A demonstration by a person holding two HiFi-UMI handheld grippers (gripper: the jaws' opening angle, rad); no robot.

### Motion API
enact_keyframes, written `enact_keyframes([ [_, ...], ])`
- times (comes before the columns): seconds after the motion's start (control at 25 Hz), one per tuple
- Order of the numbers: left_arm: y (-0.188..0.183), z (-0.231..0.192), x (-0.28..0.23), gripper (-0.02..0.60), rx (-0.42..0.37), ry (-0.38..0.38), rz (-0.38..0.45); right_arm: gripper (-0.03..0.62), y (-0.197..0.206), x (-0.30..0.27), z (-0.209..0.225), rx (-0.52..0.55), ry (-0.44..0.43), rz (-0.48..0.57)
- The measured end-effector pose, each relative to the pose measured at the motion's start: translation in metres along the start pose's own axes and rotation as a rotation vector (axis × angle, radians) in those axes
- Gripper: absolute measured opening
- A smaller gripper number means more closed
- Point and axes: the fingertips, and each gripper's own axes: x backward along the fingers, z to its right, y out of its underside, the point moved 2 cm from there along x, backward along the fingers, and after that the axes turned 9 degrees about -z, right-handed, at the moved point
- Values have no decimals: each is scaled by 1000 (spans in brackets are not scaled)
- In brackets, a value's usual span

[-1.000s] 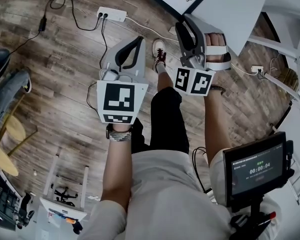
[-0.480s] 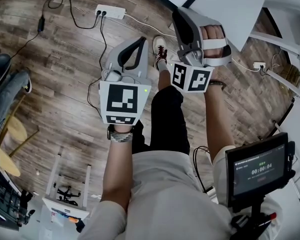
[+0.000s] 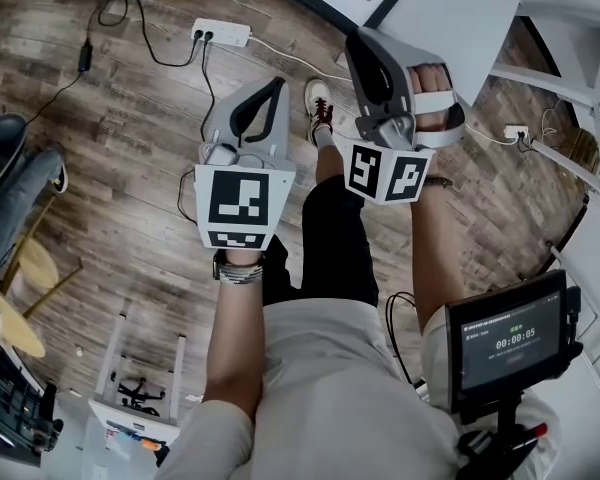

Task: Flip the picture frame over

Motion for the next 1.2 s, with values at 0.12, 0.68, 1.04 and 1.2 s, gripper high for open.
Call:
enact_keyframes([
  [0.12,-6,-5,-1,3,-1,-7,11,77,-3,2,10,-35,-4,13],
  [0.68,-59,12,-1,3,-29,-8,47,67,-1,30,98,-294,-101,105],
  [1.04,-85,8,-6,3,-49,6,69,67,-6,26,123,-558,-201,146],
  [1.2,-112,10,-7,3,-65,9,91,67,2,23,142,-720,-255,148],
])
